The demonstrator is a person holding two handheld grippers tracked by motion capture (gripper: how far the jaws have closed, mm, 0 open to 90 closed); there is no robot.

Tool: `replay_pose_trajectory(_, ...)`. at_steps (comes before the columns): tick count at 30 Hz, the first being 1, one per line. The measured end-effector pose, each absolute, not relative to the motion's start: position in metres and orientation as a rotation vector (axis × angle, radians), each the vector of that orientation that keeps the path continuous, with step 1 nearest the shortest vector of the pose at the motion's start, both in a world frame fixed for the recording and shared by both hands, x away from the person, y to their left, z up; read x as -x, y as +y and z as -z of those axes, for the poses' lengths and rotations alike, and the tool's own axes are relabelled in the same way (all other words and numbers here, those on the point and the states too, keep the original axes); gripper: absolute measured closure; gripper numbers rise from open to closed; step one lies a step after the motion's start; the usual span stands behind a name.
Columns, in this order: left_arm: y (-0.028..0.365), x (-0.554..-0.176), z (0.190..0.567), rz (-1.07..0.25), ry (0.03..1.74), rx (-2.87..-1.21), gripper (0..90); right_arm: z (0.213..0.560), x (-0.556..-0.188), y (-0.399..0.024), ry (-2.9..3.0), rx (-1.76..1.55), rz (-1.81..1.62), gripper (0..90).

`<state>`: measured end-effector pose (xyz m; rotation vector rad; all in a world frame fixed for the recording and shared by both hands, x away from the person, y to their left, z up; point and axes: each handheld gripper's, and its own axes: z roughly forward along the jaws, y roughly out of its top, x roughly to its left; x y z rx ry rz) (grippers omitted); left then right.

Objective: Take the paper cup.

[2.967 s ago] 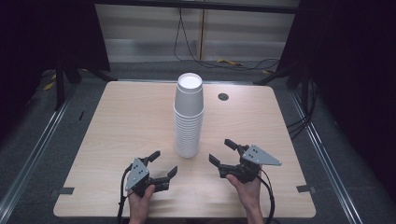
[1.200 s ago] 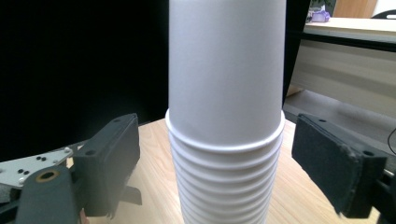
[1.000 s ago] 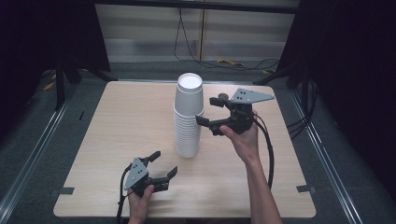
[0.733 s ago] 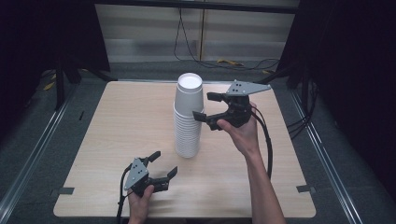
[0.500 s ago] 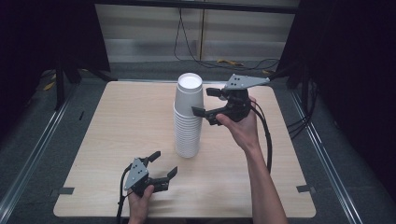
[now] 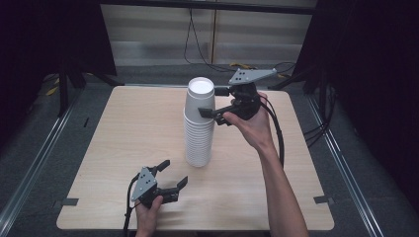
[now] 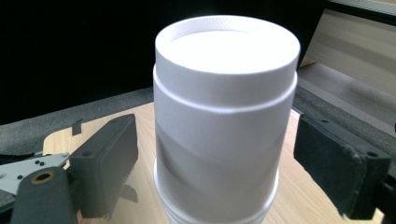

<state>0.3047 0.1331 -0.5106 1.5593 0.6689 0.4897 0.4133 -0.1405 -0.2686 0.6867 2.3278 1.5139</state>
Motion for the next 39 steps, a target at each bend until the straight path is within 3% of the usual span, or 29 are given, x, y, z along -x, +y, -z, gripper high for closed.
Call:
replay_pose_trajectory(28, 0.133, -0.305, 0.511, -0.483, 0.667, -1.554, 15.8, 0.248, -0.443, -0.113, 2.534, -0.667, -1.306, 14.5)
replay_pose_trajectory(39, 0.133, -0.304, 0.511, -0.485, 0.665, -1.555, 15.8, 0.245, -0.448, -0.108, 2.586, -0.651, -1.277, 19.0)
